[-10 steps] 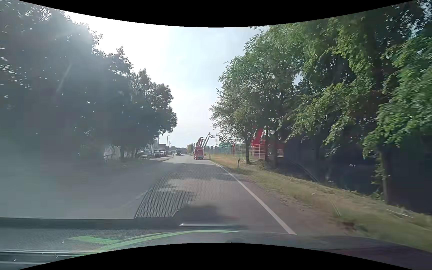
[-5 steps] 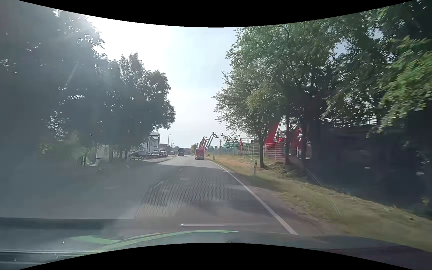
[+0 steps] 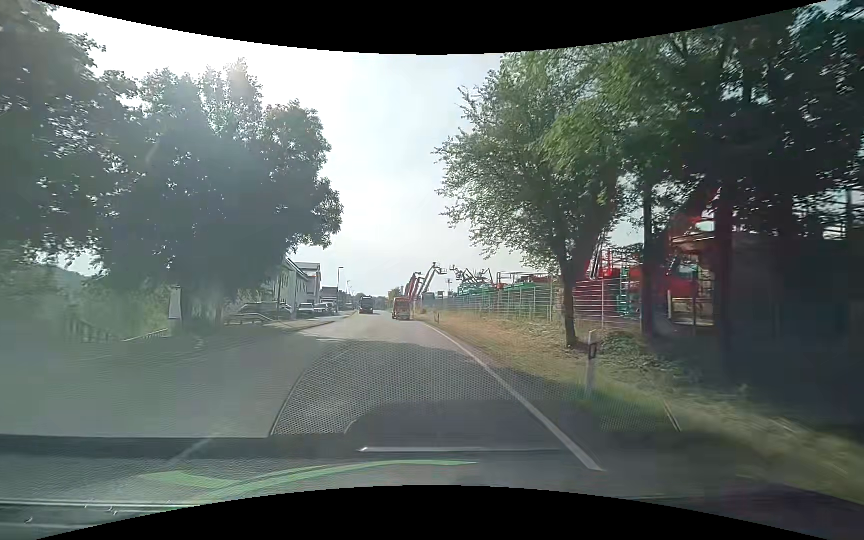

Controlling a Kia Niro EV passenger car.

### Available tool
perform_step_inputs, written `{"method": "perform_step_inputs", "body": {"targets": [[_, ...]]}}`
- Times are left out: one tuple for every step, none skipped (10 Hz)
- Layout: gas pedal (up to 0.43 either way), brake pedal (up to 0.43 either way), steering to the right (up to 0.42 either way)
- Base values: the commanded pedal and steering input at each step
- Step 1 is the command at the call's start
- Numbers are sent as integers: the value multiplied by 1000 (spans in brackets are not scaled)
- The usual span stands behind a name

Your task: Follow the waypoints while adhering to traffic rules and regulations

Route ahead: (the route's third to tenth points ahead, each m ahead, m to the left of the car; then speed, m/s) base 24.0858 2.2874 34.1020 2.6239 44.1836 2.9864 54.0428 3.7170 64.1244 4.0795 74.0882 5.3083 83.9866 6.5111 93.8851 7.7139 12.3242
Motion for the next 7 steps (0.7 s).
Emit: {"method": "perform_step_inputs", "body": {"targets": [[118,0,-12],[118,0,-12],[118,0,-12],[118,0,-11],[118,0,-12],[118,0,-11],[118,0,-11]]}}
